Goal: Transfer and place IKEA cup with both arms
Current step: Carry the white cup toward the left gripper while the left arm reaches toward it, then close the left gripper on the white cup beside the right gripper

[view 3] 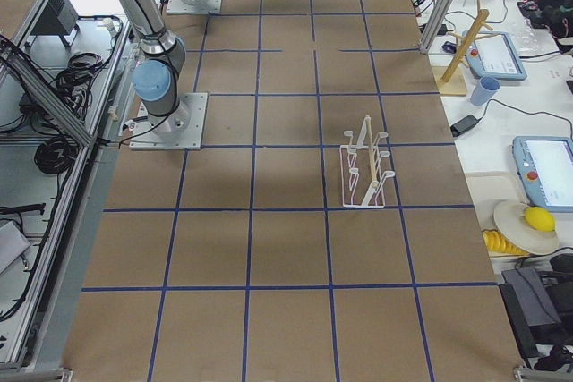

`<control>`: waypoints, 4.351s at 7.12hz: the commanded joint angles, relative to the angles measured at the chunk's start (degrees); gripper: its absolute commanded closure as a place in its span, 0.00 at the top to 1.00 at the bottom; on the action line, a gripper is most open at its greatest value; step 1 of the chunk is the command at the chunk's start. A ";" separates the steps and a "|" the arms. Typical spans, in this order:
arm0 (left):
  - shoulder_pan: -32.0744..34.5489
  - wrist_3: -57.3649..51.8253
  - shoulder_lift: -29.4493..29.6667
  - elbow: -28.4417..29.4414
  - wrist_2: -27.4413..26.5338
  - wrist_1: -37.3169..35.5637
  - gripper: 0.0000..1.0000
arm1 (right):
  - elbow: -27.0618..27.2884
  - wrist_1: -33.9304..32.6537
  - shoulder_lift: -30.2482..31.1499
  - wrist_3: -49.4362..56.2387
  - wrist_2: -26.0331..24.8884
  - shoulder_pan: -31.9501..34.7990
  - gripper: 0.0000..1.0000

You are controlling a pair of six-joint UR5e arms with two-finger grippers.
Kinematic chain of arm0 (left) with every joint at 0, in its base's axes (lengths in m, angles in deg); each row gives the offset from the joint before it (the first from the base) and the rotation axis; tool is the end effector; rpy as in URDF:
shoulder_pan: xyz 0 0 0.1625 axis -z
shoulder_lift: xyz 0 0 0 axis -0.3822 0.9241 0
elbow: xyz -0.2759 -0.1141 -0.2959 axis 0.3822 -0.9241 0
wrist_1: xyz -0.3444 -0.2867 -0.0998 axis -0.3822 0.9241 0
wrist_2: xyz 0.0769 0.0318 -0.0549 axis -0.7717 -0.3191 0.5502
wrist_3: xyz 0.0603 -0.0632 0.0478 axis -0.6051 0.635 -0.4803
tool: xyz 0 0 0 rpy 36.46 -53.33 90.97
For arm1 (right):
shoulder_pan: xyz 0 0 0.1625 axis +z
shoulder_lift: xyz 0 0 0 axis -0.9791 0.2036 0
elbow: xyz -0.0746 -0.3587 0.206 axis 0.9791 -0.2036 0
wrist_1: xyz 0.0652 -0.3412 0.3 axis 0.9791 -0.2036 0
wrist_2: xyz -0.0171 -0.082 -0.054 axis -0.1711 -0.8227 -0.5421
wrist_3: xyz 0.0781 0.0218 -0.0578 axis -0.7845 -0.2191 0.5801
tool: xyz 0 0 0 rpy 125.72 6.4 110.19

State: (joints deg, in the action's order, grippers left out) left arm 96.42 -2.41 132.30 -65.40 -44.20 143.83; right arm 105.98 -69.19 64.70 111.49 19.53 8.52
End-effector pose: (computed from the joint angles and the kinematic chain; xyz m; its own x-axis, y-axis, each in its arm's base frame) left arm -0.0810 -0.5564 0.5066 -0.1577 0.0030 0.9875 -0.2306 0.9722 -0.0397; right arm 0.1953 -0.5170 0.5465 -0.1840 -0.9082 -0.3759 -0.3636 0.4182 -0.8324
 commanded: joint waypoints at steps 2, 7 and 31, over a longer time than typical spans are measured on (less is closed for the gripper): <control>4.25 1.66 -0.72 -0.10 3.81 -0.05 1.00 | 0.57 -1.18 0.96 -0.32 2.60 1.56 0.16; 4.62 5.16 -2.21 -0.19 2.93 0.74 1.00 | 0.57 -7.23 -0.43 -0.59 4.35 1.65 0.16; 8.49 11.86 -1.25 -1.25 5.04 -8.14 0.00 | -0.39 -9.53 -2.81 -3.93 5.94 1.56 1.00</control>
State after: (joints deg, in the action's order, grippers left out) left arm 104.99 9.30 131.14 -66.86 -38.99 135.70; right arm 106.05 -78.65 61.88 107.73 25.47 10.09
